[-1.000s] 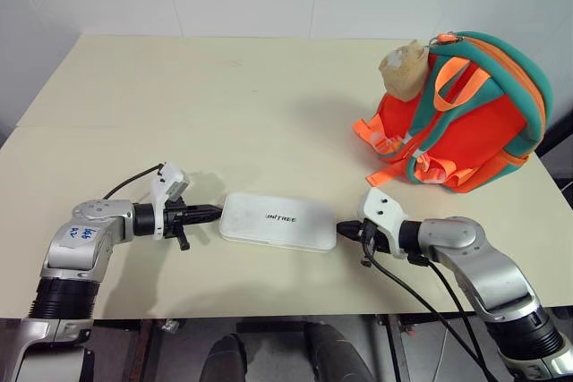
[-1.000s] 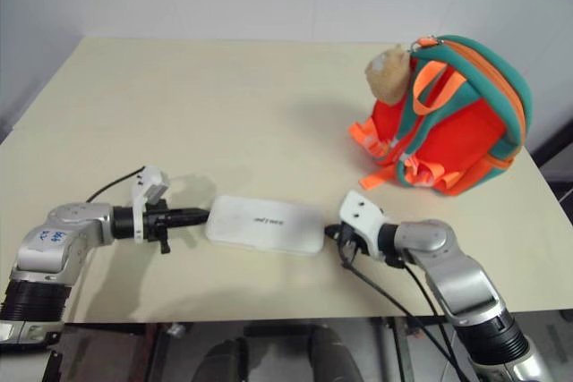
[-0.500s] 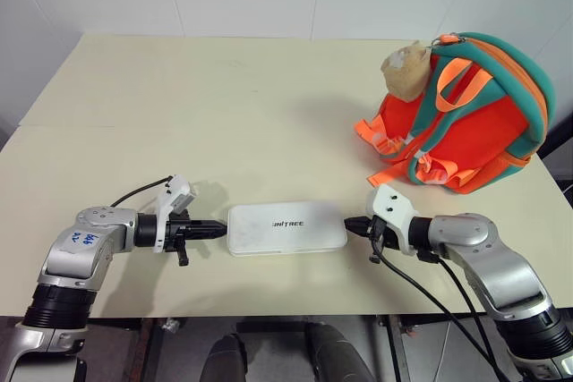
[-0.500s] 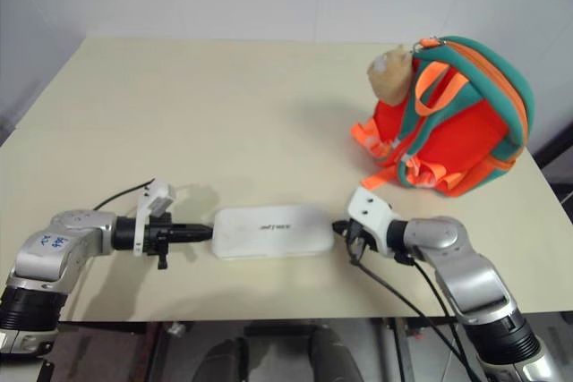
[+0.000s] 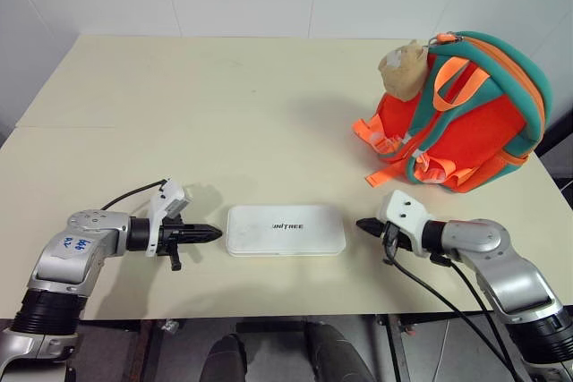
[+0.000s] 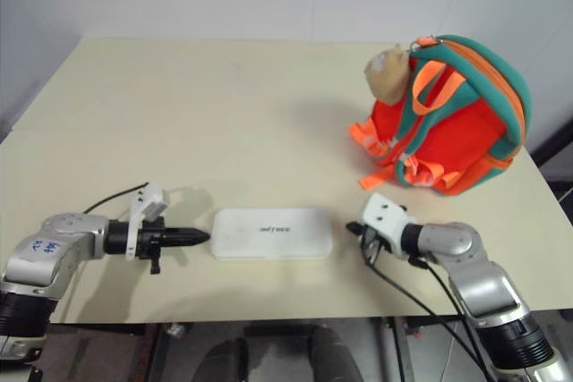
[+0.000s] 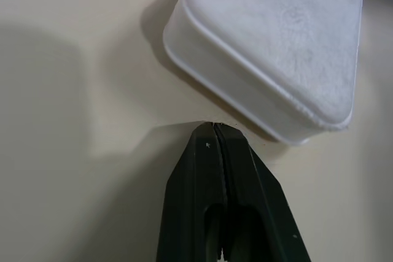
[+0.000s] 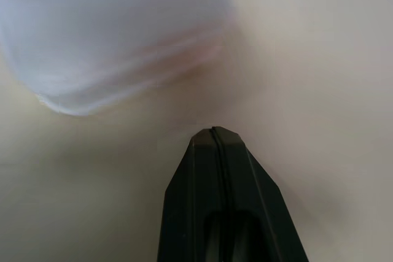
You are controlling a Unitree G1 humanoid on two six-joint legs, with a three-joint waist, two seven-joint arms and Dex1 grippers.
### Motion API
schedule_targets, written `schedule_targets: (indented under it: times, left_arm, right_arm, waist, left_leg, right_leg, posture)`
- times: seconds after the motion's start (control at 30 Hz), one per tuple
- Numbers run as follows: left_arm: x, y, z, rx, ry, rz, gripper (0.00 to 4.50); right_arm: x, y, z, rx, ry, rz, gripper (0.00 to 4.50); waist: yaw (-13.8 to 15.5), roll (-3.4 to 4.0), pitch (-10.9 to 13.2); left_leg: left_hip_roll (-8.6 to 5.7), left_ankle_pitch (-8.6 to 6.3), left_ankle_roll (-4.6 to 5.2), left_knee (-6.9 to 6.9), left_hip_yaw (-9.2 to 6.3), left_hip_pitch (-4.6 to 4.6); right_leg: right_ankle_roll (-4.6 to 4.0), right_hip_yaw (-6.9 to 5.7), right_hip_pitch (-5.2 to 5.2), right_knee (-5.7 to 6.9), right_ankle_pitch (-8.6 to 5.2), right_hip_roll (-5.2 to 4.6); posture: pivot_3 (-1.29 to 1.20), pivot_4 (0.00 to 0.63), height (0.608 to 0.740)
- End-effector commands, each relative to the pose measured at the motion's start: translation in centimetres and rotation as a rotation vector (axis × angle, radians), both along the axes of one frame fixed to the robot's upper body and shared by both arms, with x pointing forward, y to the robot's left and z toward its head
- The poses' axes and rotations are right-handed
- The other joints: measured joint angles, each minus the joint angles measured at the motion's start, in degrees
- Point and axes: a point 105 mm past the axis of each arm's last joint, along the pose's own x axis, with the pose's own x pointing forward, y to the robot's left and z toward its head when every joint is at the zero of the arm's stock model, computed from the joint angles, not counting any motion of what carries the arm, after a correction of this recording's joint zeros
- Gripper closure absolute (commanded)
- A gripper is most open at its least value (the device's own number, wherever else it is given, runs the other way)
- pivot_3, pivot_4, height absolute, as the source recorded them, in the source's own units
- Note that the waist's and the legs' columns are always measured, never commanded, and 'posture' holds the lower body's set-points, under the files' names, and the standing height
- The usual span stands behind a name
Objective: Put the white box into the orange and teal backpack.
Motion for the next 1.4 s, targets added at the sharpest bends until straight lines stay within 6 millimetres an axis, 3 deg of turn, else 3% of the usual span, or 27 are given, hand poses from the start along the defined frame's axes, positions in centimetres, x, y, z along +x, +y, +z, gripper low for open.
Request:
schedule_targets:
  times: [0.03,0.13,0.2,0.3,0.6,0.87,1.13,1.4]
  left_arm:
    - [1.0,1.1,2.1,0.018,-0.123,0.051,4.47]
    - [3.7,2.3,4.9,-0.048,-0.262,0.223,4.10]
    - [3.8,2.2,5.8,-0.120,-0.239,0.242,3.67]
    - [3.0,1.3,6.8,-0.225,-0.199,0.190,2.72]
    - [2.4,1.2,7.5,-0.328,-0.100,0.161,0.01]
    - [2.3,2.7,6.1,-0.369,0.018,0.239,0.01]
    - [0.7,1.3,3.8,-0.407,0.246,0.189,0.01]
    - [-0.6,1.5,1.3,-0.448,0.477,0.202,0.01]
  right_arm:
    - [1.2,-2.2,2.8,-0.007,-0.125,-0.082,4.50]
    - [0.7,-3.5,4.5,0.031,-0.142,-0.119,4.33]
    - [-0.6,-3.3,5.0,0.068,-0.096,-0.089,3.96]
    - [-2.3,-2.8,5.7,0.110,-0.054,-0.052,2.95]
    - [-1.7,-3.0,5.3,0.074,-0.085,-0.098,0.02]
    - [-0.8,-2.9,3.1,-0.007,-0.109,-0.121,0.02]
    - [0.6,-1.7,1.3,-0.051,-0.162,-0.099,0.02]
    - [0.9,-0.4,0.8,-0.045,-0.166,-0.066,0.02]
  waist:
    - [0.0,0.00,0.0]
    - [0.3,0.03,0.0]
    - [0.6,-0.02,0.0]
    - [0.5,0.00,0.0]
    - [0.1,-0.01,0.0]
    - [0.1,-0.01,0.0]
    - [0.1,-0.01,0.0]
    - [-0.1,-0.03,0.0]
  left_leg:
    - [0.00,0.00,0.00,0.01,0.01,0.00]
    - [-0.01,0.00,0.00,0.01,0.02,0.00]
    - [-0.01,0.01,0.01,0.04,-0.06,-0.05]
    - [-0.01,-0.06,0.02,-0.01,-0.09,-0.02]
    - [-0.01,-0.11,-0.01,0.07,-0.08,-0.01]
    - [-0.01,-0.11,-0.01,0.04,-0.07,-0.02]
    - [-0.01,-0.11,-0.01,0.04,-0.06,-0.02]
    - [0.00,-0.11,-0.03,0.06,-0.06,0.05]
  right_leg:
    - [-0.02,0.00,0.00,0.00,-0.01,0.00]
    - [-0.01,0.01,0.00,0.00,-0.01,-0.02]
    - [0.12,-0.05,0.01,0.02,0.07,0.00]
    - [0.21,-0.07,0.06,0.02,0.01,0.00]
    - [0.21,-0.07,0.06,0.03,0.00,0.00]
    - [0.15,-0.07,0.02,0.03,-0.04,0.00]
    - [0.15,-0.07,0.01,0.05,-0.03,0.00]
    - [0.13,-0.08,0.02,0.13,-0.04,0.01]
  posture:
    - [0.00,0.150,0.740]
    - [0.00,0.150,0.740]
    - [0.00,0.150,0.740]
    - [0.00,0.150,0.740]
    - [0.00,0.150,0.740]
    - [0.00,0.150,0.740]
    - [0.00,0.150,0.740]
    - [0.00,0.150,0.740]
